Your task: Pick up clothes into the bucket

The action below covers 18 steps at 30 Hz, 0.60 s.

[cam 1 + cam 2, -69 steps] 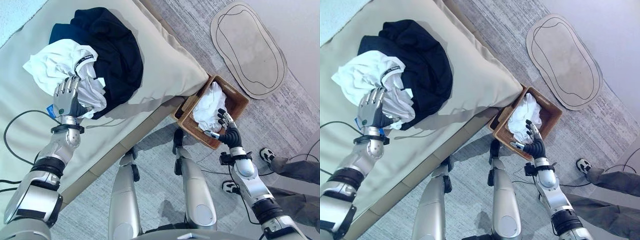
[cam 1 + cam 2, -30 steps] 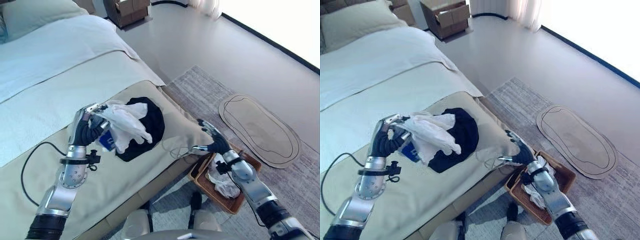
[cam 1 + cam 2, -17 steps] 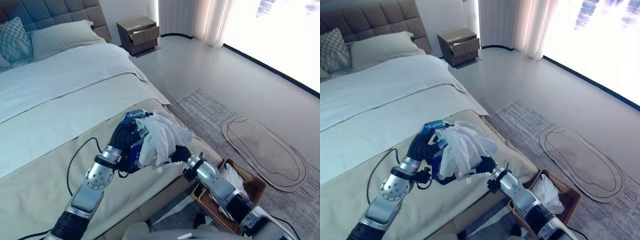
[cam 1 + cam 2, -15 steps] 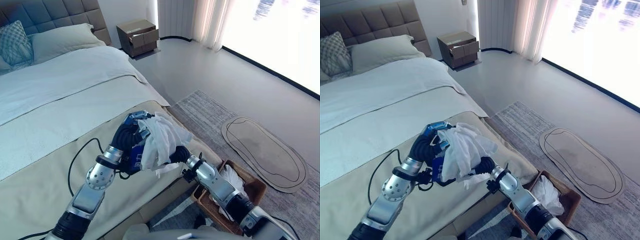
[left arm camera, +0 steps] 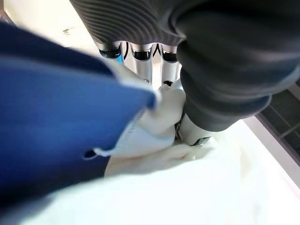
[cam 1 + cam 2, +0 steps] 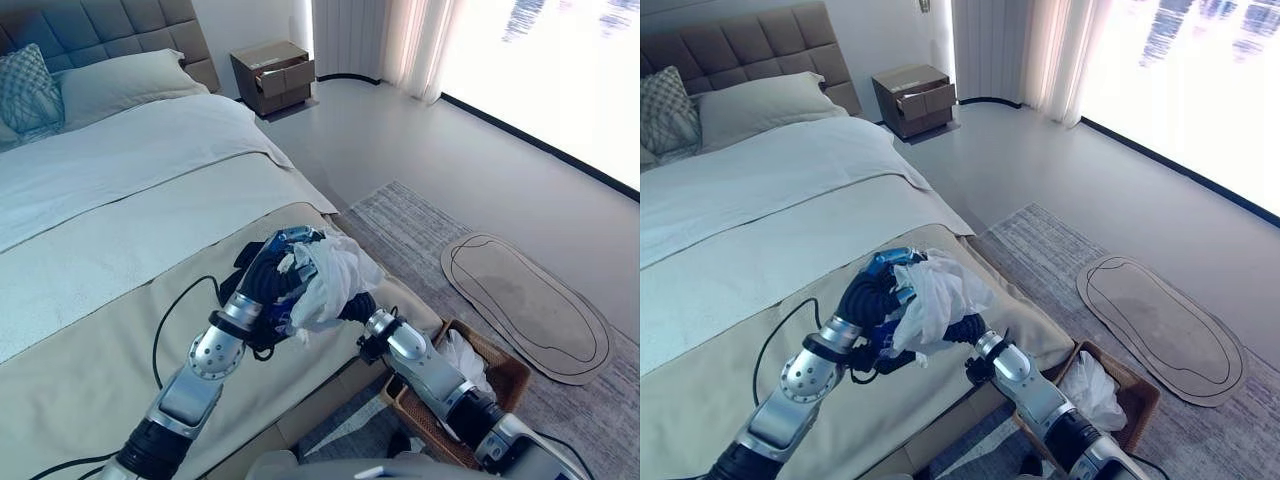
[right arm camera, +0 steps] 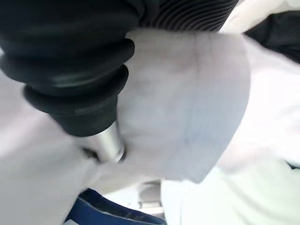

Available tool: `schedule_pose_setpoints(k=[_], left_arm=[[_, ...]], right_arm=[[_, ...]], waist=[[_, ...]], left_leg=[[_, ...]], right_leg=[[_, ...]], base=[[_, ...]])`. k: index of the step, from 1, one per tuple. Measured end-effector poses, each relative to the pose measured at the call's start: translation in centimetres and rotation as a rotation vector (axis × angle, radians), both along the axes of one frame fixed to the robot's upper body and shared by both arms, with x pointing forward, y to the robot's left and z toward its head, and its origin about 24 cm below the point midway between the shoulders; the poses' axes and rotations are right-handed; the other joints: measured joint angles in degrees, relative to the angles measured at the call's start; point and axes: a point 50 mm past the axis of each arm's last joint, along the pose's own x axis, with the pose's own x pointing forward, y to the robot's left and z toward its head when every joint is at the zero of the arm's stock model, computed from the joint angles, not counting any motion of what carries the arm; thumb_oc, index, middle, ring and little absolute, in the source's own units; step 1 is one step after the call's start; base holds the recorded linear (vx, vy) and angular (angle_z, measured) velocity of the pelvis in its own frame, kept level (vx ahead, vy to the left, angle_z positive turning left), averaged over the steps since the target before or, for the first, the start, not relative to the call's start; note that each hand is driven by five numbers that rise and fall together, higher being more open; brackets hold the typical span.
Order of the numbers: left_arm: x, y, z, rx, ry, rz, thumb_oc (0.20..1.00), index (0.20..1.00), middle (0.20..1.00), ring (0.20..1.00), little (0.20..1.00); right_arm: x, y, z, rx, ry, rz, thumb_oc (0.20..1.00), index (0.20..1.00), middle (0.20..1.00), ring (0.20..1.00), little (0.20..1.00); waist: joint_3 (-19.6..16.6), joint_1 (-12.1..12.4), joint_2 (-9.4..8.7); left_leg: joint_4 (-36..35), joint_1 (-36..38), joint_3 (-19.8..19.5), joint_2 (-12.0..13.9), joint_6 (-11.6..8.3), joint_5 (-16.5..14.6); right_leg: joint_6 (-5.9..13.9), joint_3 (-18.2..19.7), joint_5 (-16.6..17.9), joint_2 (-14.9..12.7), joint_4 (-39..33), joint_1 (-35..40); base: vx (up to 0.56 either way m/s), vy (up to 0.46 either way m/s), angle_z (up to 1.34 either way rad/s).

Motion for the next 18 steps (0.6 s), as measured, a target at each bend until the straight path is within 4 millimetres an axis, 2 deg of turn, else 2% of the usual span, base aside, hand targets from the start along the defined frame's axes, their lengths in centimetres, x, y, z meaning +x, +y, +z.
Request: schedule_pose_setpoints(k=[9,15,16,17,18], left_arm=[[-0.3,0.3,-0.5,-0.002,0.024,0.021,0.2,0.2,0.2,0.2,0.2],[-1.5,0.9,-2.4,-0.013,0.108,0.061,0.2,0.2,0.2,0.2,0.2],[-1.6,1.0,-2.8,-0.011,0.127,0.068,0.539,0.539,0.539,0.539,0.539],[-1.7,1.2,-3.2,-0.007,0.146,0.076,0.937,0.937,0.937,0.937,0.937],[-1.7,1.3,-3.5,-0.006,0.154,0.082,1.0,1.0,1.0,1.0,1.0]], right_arm=[[-0.4,-1.1,-0.8,0.006,0.033,-0.06,0.2,0.2,0.2,0.2,0.2],[-1.9,-3.0,-2.6,0.072,0.121,-0.16,0.2,0.2,0.2,0.2,0.2],[-2.2,-3.4,-2.9,0.089,0.142,-0.184,0.2,0.2,0.2,0.2,0.2],[-2.5,-3.8,-3.1,0.1,0.16,-0.201,0.2,0.2,0.2,0.2,0.2],[-2.6,-4.4,-3.4,0.115,0.176,-0.231,0.2,0.2,0.2,0.2,0.2]], waist=[[0.0,-0.1,0.02],[0.0,-0.1,0.02],[0.0,-0.1,0.03],[0.0,-0.1,0.03],[0.0,-0.2,0.04]], left_leg=[[-0.1,0.0,0.0,0.0,0.01,0.0],[-0.3,0.1,0.1,0.0,0.01,0.0],[-0.3,0.1,0.1,0.0,0.01,0.0],[-0.3,0.1,0.1,0.0,0.01,0.0],[-0.3,0.1,0.1,0.0,0.02,0.0]], right_leg=[[0.02,0.0,0.0,0.0,0.0,0.0],[0.17,0.0,-0.1,-0.1,0.0,0.0],[0.18,0.0,-0.1,-0.1,0.0,0.0],[0.18,0.0,-0.1,-0.1,-0.1,0.0],[0.23,0.0,-0.2,-0.2,-0.1,0.0]], base=[[0.0,0.0,0.0],[0.0,0.0,0.0],[0.0,0.0,0.0],[0.0,0.0,0.0],[0.0,0.0,0.0]])
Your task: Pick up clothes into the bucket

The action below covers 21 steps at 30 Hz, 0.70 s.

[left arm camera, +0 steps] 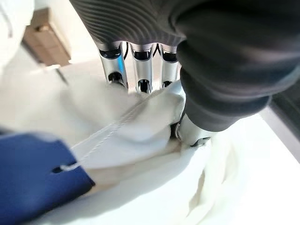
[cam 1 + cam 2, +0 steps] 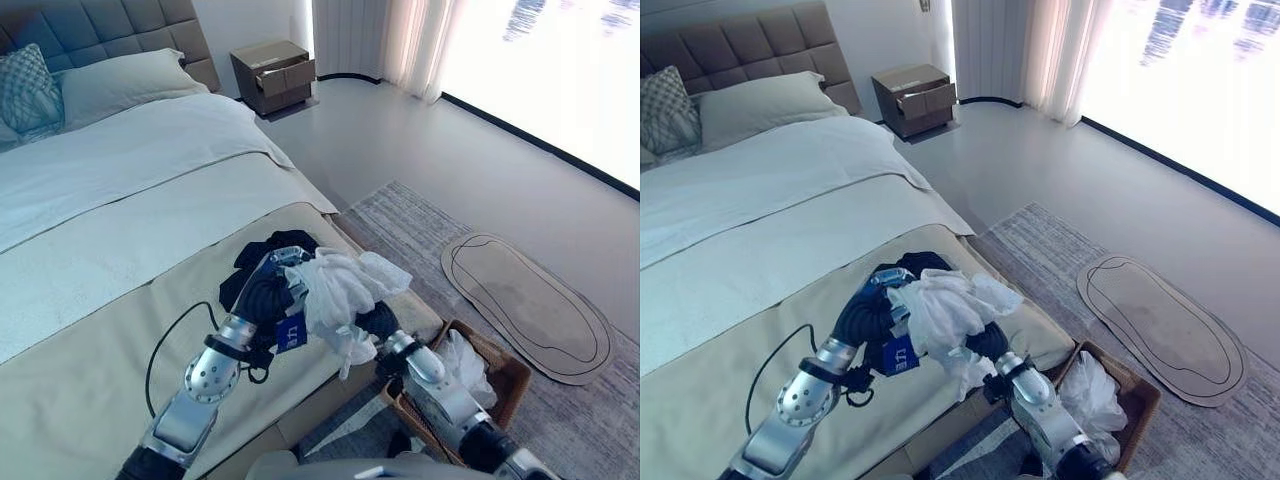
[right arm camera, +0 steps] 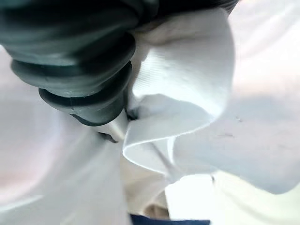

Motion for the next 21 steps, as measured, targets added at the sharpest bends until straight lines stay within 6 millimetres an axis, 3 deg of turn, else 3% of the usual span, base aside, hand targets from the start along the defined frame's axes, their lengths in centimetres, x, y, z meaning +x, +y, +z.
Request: schedule_pose_setpoints(k=[9,13,21], left_arm=[[-0.2,2.2,-1.3,-0.057,0.063,0.127,1.0,1.0,1.0,1.0,1.0],[-0.5,2.8,-3.1,-0.052,0.146,0.157,1.0,1.0,1.0,1.0,1.0],[-1.3,3.3,-4.6,-0.024,0.222,0.149,1.0,1.0,1.0,1.0,1.0]], right_arm=[[-1.7,-7.7,-1.2,0.084,0.089,-0.353,0.2,0.2,0.2,0.2,0.2],[-2.4,-9.5,-1.3,0.143,0.087,-0.466,0.2,0.2,0.2,0.2,0.2],[-3.6,-13.2,-1.1,0.226,0.062,-0.716,0.2,0.2,0.2,0.2,0.2]], waist=[[0.0,-0.3,0.13],[0.0,-1.5,0.23],[-0.1,-3.0,0.33]], left_leg=[[-0.8,0.6,0.3,-0.1,0.05,0.0],[-1.1,0.6,0.4,-0.1,0.05,0.0],[-1.4,0.7,0.7,-0.1,0.07,0.1]], right_leg=[[0.34,0.1,-0.2,-0.1,-0.1,0.1],[0.34,0.1,-0.2,-0.1,-0.4,0.1],[0.33,0.4,-0.2,0.2,-0.9,0.1]], base=[[0.0,0.0,0.0],[0.0,0.0,0.0],[0.0,-0.002,-0.01]])
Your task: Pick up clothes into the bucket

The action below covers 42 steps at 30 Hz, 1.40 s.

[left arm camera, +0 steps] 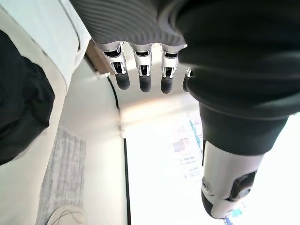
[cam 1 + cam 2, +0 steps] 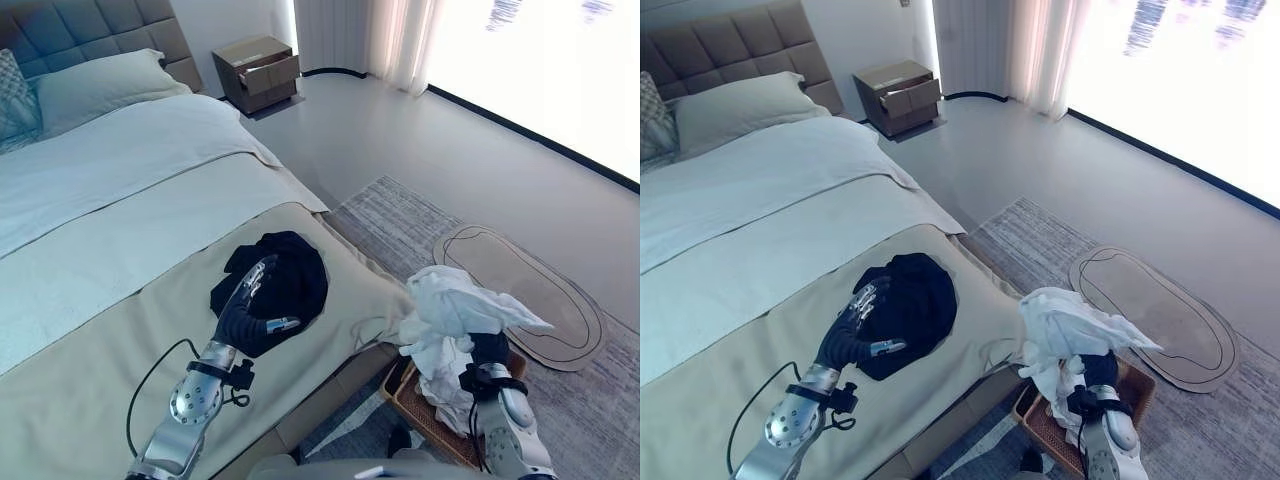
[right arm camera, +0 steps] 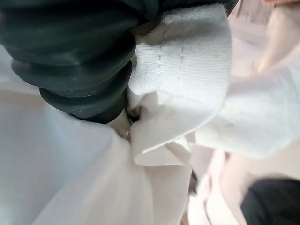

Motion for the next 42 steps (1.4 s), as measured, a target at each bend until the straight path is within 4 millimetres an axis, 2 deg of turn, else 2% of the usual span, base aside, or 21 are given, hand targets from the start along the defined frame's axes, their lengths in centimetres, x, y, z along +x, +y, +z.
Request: schedule_pose_setpoints(k=[3,6,7,9,11,15,17,23,26,28,37,42], left_arm=[[-0.7,1.3,-2.2,0.012,0.096,0.057,1.0,1.0,1.0,1.0,1.0],[-1.4,3.0,-2.7,-0.031,0.13,0.152,1.0,1.0,1.0,1.0,1.0],[-1.3,3.4,-2.5,-0.046,0.118,0.171,1.0,1.0,1.0,1.0,1.0],[-0.5,4.3,-1.2,-0.075,0.048,0.213,1.0,1.0,1.0,1.0,1.0],[0.3,4.5,-0.2,-0.076,-0.004,0.23,1.0,1.0,1.0,1.0,1.0],[2.0,4.0,3.0,-0.105,-0.165,0.197,1.0,1.0,1.0,1.0,1.0],[2.1,3.5,4.2,-0.138,-0.214,0.168,1.0,1.0,1.0,1.0,1.0],[2.3,3.0,5.0,-0.155,-0.256,0.151,1.0,1.0,1.0,1.0,1.0],[2.4,3.1,5.3,-0.169,-0.269,0.172,1.0,1.0,1.0,1.0,1.0],[2.4,3.2,5.3,-0.182,-0.268,0.182,1.0,1.0,1.0,1.0,1.0],[2.6,2.4,5.4,-0.198,-0.257,0.118,1.0,1.0,1.0,1.0,1.0],[3.2,1.7,6.1,-0.204,-0.285,0.082,1.0,1.0,1.0,1.0,1.0]], right_arm=[[-0.4,-1.6,0.3,-0.028,-0.002,-0.092,0.2,0.2,0.2,0.2,0.2],[-0.5,-3.8,1.1,-0.076,-0.025,-0.202,0.2,0.2,0.2,0.2,0.2],[-0.4,-4.3,1.3,-0.088,-0.035,-0.228,0.2,0.2,0.2,0.2,0.2],[1.2,-5.4,1.7,-0.114,-0.042,-0.29,0.2,0.2,0.2,0.2,0.2],[2.5,-5.6,2.0,-0.109,-0.05,-0.328,0.2,0.2,0.2,0.2,0.2],[4.8,-5.8,2.8,-0.108,-0.063,-0.393,0.2,0.2,0.2,0.2,0.2],[5.6,-5.8,3.2,-0.121,-0.064,-0.407,0.2,0.2,0.2,0.2,0.2],[7.9,-6.1,5.1,-0.095,-0.117,-0.469,0.2,0.2,0.2,0.2,0.2],[8.6,-7.0,5.7,-0.109,-0.109,-0.508,0.2,0.2,0.2,0.2,0.2],[8.8,-7.7,6.3,-0.121,-0.119,-0.529,0.2,0.2,0.2,0.2,0.2],[9.4,-10.8,6.1,-0.167,0.021,-0.649,0.2,0.2,0.2,0.2,0.2],[9.6,-11.4,5.4,-0.184,0.124,-0.644,0.2,0.2,0.2,0.2,0.2]], waist=[[0.1,-0.2,0.06],[1.6,-0.2,0.09],[2.6,-0.3,-0.09],[6.4,-0.6,-0.51],[9.2,-1.4,-0.83],[13.7,-1.5,-0.97],[14.8,-1.5,-0.82],[17.6,-1.4,0.43],[18.8,-1.1,0.92],[19.2,-0.8,1.53],[20.1,0.8,3.25],[20.4,1.5,3.86]], left_leg=[[0.0,-0.3,0.2,0.1,0.0,0.0],[1.6,-3.2,0.8,0.0,0.02,0.0],[3.0,-4.7,0.9,0.2,0.04,0.0],[6.9,-10.1,0.7,0.0,0.25,-0.2],[9.5,-13.6,0.5,-0.1,0.37,-0.8],[15.3,-21.4,0.0,-0.3,0.5,-2.3],[18.1,-24.6,-0.5,-0.1,0.41,-2.6],[26.3,-33.0,-1.6,0.1,0.0,-4.8],[29.2,-36.6,-1.8,0.3,-0.55,-5.3],[29.8,-37.8,-1.8,0.4,-0.54,-5.3],[29.5,-38.3,-1.6,-0.5,-0.32,-5.2],[29.5,-38.8,-1.5,-0.8,-0.14,-5.1]], right_leg=[[0.33,0.3,-0.3,0.1,0.2,-0.8],[0.27,1.3,-0.6,-0.1,3.1,-4.6],[0.28,1.8,-1.0,-0.5,5.1,-6.6],[-0.02,2.3,-2.8,-1.6,11.6,-13.0],[-0.11,2.6,-4.2,-2.4,15.6,-17.0],[-0.9,3.3,-7.0,-3.7,24.1,-25.9],[-1.58,3.5,-8.1,-4.1,27.5,-29.4],[-2.63,4.9,-11.4,-4.8,37.0,-38.1],[-3.31,5.5,-12.5,-5.2,40.6,-42.0],[-3.35,5.7,-12.5,-5.3,41.3,-43.4],[-3.28,6.4,-12.4,-5.9,41.3,-44.3],[-3.17,6.6,-12.3,-5.9,41.1,-44.7]], base=[[-0.06,0.0,-0.05],[-0.22,0.019,-0.12],[-0.15,-0.002,-0.07],[-0.23,-0.018,-0.01],[-0.18,-0.03,0.08],[-0.12,-0.033,0.07],[-0.1,-0.017,0.07],[-0.08,-0.002,0.05],[-0.05,0.019,0.02],[-0.02,0.043,-0.04],[0.01,0.038,0.01],[0.01,-0.001,0.01]])
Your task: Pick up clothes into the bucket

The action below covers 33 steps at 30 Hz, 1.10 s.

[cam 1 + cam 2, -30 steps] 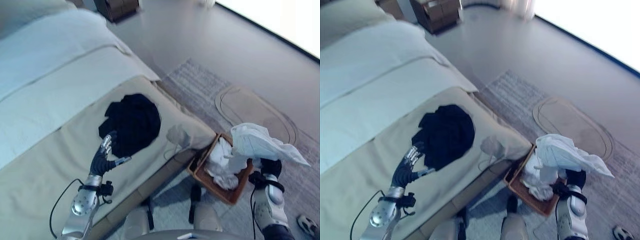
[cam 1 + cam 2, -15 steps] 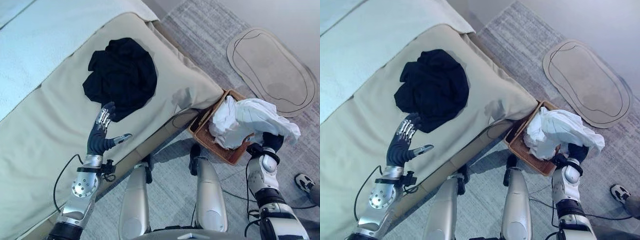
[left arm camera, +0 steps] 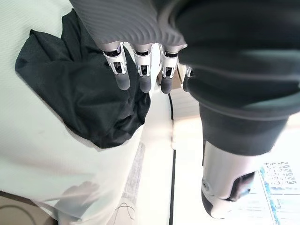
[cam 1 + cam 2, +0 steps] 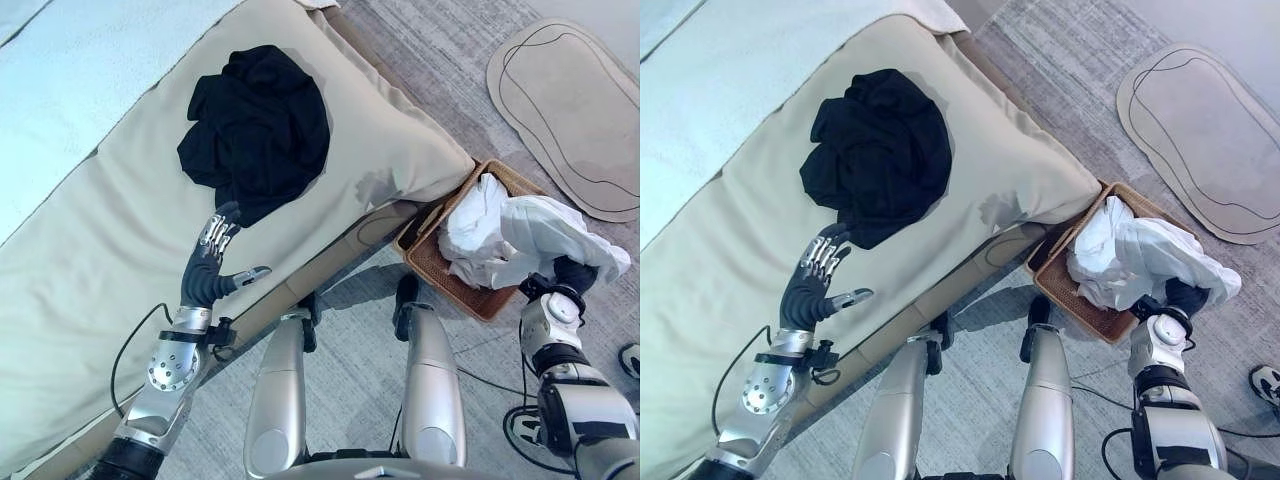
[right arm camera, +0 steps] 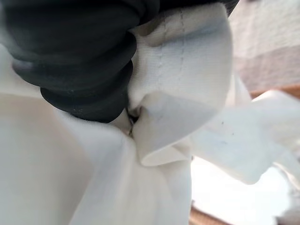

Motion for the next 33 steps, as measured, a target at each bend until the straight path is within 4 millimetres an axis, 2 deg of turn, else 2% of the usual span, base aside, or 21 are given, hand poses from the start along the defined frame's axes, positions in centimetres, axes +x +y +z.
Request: schedule_pose_setpoints(k=[5,7,8,16,21,25,27,29,33], left_arm=[[0.1,-0.4,0.7,-0.005,-0.029,-0.02,1.0,1.0,1.0,1.0,1.0],[0.1,-0.4,0.7,-0.004,-0.029,-0.022,1.0,1.0,1.0,1.0,1.0],[0.1,-0.4,0.7,-0.004,-0.029,-0.022,1.0,1.0,1.0,1.0,1.0],[0.1,-0.3,0.7,-0.003,-0.031,-0.02,1.0,1.0,1.0,1.0,1.0],[0.2,-0.3,0.7,-0.01,-0.03,-0.01,1.0,1.0,1.0,1.0,1.0],[0.3,-0.4,0.7,-0.023,-0.031,-0.007,1.0,1.0,1.0,1.0,1.0],[0.2,-0.5,0.2,-0.038,-0.015,0.001,1.0,1.0,1.0,1.0,1.0],[0.2,-0.4,-0.1,-0.035,-0.001,0.009,1.0,1.0,1.0,1.0,1.0],[0.2,0.0,-1.7,-0.028,0.064,0.044,1.0,1.0,1.0,1.0,1.0]], right_arm=[[0.2,-0.1,0.1,0.0,0.025,0.011,0.2,0.2,0.2,0.2,0.2],[0.4,-0.3,0.3,0.0,0.036,0.002,0.752,0.752,0.752,0.752,0.752],[0.3,-0.6,0.3,-0.006,0.051,-0.007,1.0,1.0,1.0,1.0,1.0],[0.5,-0.8,0.7,-0.017,0.057,-0.021,1.0,1.0,1.0,1.0,1.0],[-0.1,-1.1,0.0,-0.012,0.105,-0.055,1.0,1.0,1.0,1.0,1.0],[-0.9,-0.7,-1.6,-0.077,0.227,0.01,1.0,1.0,1.0,1.0,1.0],[-1.9,-0.1,-3.4,-0.047,0.29,0.014,1.0,1.0,1.0,1.0,1.0],[-2.3,0.3,-4.2,-0.031,0.321,0.018,1.0,1.0,1.0,1.0,1.0],[-3.6,2.6,-6.9,0.01,0.362,0.07,1.0,1.0,1.0,1.0,1.0]], waist=[[0.1,0.1,0.29],[0.1,0.1,0.3],[0.1,0.1,0.3],[0.1,0.1,0.31],[0.0,0.1,0.32],[-0.8,0.1,0.23],[-3.3,0.2,-0.03],[-4.9,0.3,-0.18],[-7.5,0.0,-0.91]], left_leg=[[0.2,-0.1,-0.2,-0.4,0.04,0.0],[0.3,-0.1,-0.2,-0.5,0.05,0.0],[0.3,-0.1,-0.2,-0.6,0.1,0.0],[-0.3,-0.2,-0.2,-0.7,0.24,-0.1],[-2.0,1.2,-0.2,-1.0,1.0,0.5],[-3.5,3.7,-0.5,-1.1,1.08,0.6],[-4.6,4.8,-1.2,-1.2,1.13,0.7],[-5.2,5.3,-1.6,-1.2,1.1,0.7],[-9.0,10.5,-2.1,-1.2,1.13,1.3]], right_leg=[[-0.03,-0.1,0.3,-0.4,0.3,0.0],[-0.05,-0.2,0.3,-0.5,0.4,0.0],[-0.05,-0.2,0.3,-0.6,0.5,0.0],[-0.07,-0.2,0.2,-0.7,0.1,0.1],[0.31,-0.4,0.2,-0.7,-1.2,1.4],[0.33,-1.1,0.2,-0.8,-2.3,4.3],[0.42,-1.9,0.4,-0.8,-3.0,5.6],[0.42,-2.3,0.4,-0.7,-3.6,6.3],[0.62,-4.0,0.4,-0.5,-6.7,11.8]], base=[[0.01,-0.017,0.04],[0.0,-0.002,0.03],[0.0,0.0,0.0],[0.0,0.0,0.0],[0.01,-0.005,0.02],[0.04,-0.029,0.06],[0.05,-0.016,0.13],[0.05,-0.009,0.08],[0.06,-0.011,0.1]])
